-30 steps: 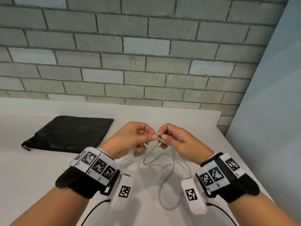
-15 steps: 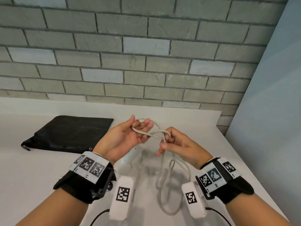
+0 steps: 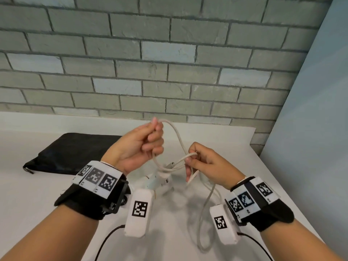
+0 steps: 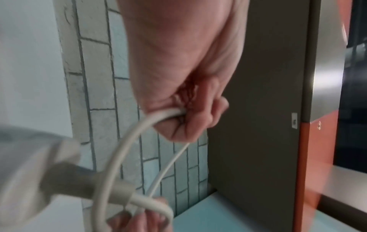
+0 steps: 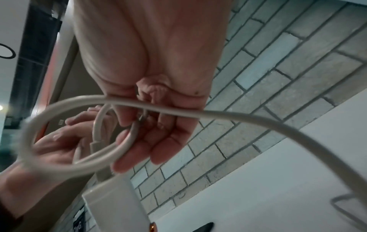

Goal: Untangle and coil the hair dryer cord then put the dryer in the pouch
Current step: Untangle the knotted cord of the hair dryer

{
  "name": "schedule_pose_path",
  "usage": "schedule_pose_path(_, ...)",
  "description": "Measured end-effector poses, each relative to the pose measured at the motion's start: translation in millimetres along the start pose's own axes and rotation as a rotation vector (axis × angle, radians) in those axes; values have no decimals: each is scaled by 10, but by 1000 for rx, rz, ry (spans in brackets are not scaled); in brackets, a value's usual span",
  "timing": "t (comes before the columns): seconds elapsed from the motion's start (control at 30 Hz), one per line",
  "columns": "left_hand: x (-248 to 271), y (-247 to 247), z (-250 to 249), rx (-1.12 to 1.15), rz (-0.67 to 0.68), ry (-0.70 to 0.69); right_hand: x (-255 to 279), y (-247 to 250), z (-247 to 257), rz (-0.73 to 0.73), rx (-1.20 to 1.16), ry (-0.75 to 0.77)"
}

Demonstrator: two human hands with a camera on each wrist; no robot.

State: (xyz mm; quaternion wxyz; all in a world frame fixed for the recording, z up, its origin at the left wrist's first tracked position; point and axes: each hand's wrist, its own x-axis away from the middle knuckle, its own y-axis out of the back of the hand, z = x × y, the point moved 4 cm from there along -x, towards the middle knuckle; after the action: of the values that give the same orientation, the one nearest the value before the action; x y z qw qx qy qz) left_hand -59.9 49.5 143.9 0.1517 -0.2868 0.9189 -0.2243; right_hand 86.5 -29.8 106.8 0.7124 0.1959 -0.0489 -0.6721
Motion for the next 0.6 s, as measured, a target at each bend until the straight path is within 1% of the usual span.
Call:
schedule_pose_path(0.07,-15,125,-104,127,-69,-193,32,22,-10,-1,-94,-39)
schedule_pose_path(0.13,-9,232,-163,187,-109,-306,62,26,-14,17,-144,-53)
schedule_pose_path(0.27,25,374,-166,156,-202,-383,90,73,-33,24,-164,-19)
schedule_pose_path(0.33,67,468,-192,102,-294,-412,106,111,-59,4,-173,-17)
schedule_pose_path(0.37,84,516,-203,39,-360,-413,106,143,-75,-28,-185,-13)
schedule_pose_path(0.43,127,574,-186,-151,-502,-354,98,225,-92,-124,-208,0)
schedule_pose_path(0.5,172,551,-142,-439,-587,-188,92,292,-46,-208,-171,31)
schedule_pose_path(0.53,187,538,-125,-616,-617,-91,89,310,-3,-228,-123,49)
schedule_pose_path(0.6,214,522,-149,-1101,-640,98,85,318,80,-227,-11,81)
